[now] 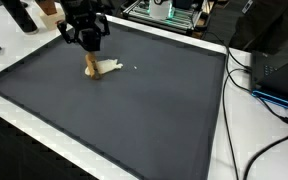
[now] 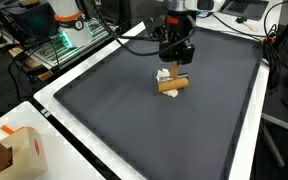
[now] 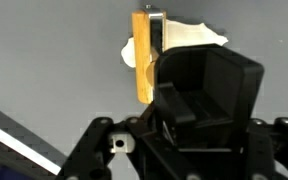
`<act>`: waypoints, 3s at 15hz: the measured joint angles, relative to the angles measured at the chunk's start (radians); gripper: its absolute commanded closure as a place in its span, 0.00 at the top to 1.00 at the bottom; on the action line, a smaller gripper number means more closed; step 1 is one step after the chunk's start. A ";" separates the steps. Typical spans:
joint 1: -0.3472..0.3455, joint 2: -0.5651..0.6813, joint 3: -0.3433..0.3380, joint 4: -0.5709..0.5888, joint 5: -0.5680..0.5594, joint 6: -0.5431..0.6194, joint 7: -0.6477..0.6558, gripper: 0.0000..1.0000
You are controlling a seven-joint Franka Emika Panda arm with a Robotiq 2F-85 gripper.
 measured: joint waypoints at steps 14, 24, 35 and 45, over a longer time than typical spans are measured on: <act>-0.015 0.007 0.002 0.001 0.000 0.042 0.015 0.23; -0.030 0.008 0.016 0.014 0.024 -0.025 0.005 0.23; -0.047 0.018 0.030 0.065 0.115 -0.247 -0.074 0.23; -0.047 0.050 0.030 0.116 0.128 -0.339 -0.078 0.23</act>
